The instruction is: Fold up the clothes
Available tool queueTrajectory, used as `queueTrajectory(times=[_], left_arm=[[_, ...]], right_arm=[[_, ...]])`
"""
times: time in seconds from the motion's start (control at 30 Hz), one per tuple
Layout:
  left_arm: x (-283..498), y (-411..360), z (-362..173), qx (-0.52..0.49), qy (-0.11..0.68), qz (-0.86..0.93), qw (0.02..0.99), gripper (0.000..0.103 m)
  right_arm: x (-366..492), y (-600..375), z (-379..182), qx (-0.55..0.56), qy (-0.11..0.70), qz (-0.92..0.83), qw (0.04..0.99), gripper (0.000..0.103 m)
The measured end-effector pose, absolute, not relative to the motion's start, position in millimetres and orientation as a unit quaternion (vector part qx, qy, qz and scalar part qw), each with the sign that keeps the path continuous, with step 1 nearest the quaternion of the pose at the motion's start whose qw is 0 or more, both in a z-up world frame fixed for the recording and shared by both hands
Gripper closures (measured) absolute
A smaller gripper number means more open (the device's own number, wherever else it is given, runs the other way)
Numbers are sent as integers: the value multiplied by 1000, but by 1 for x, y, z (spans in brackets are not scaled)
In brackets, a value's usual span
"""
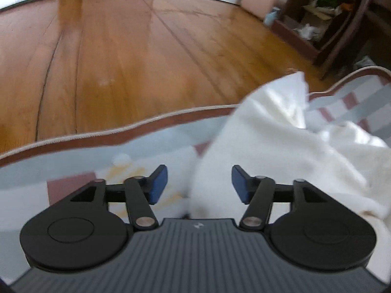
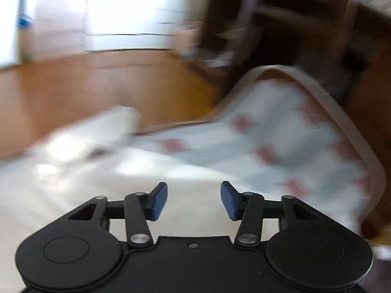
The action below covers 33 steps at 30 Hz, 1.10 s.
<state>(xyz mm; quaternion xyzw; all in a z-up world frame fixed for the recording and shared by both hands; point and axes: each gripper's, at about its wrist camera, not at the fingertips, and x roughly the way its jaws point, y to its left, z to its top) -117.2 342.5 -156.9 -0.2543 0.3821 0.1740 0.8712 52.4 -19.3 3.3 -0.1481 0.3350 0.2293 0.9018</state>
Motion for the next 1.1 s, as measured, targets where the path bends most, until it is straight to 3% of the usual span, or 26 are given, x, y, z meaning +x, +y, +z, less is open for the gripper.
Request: queueTrajectory(times=[0.03, 0.17, 0.5, 0.53, 0.57, 0.63, 0.67, 0.7, 0.73, 0.8, 0.83, 0.93, 1.03, 1.1], left_arm=[[-118, 350, -168, -290, 386, 163, 861, 41], [-128, 369, -204, -423, 369, 114, 820, 40], [-109, 350, -222, -469, 347, -23, 812, 41], [-108, 346, -219, -460, 345, -32, 817, 46], [-106, 342, -216, -453, 345, -45, 821, 67], [-99, 335, -211, -436, 352, -57, 826, 91], [-97, 332, -205, -423, 351, -58, 834, 91], [-99, 328, -198, -408, 343, -59, 844, 93], [-102, 326, -190, -396, 331, -61, 855, 93], [-105, 321, -176, -372, 316, -60, 871, 93], [-105, 320, -171, -362, 313, -58, 876, 92], [-95, 321, -174, -363, 335, -55, 868, 82], [-90, 329, -194, -408, 366, -54, 835, 53], [-87, 329, -209, -444, 380, -74, 808, 49]], right_arm=[[61, -11, -1, -148, 346, 232, 897, 35], [93, 23, -18, -147, 389, 243, 877, 32], [169, 76, -59, -136, 475, 231, 838, 27], [176, 74, -64, -121, 486, 231, 834, 21], [181, 68, -68, -103, 497, 231, 830, 17], [185, 62, -80, -80, 520, 232, 818, 16], [186, 60, -88, -71, 531, 233, 812, 16], [186, 58, -96, -69, 539, 234, 806, 20], [180, 59, -102, -90, 536, 239, 804, 46], [158, 64, -106, -159, 502, 256, 811, 77], [145, 66, -106, -194, 477, 265, 815, 84], [109, 74, -98, -285, 388, 256, 838, 91], [89, 82, -77, -319, 323, 253, 854, 97], [85, 82, -63, -313, 303, 256, 863, 97]])
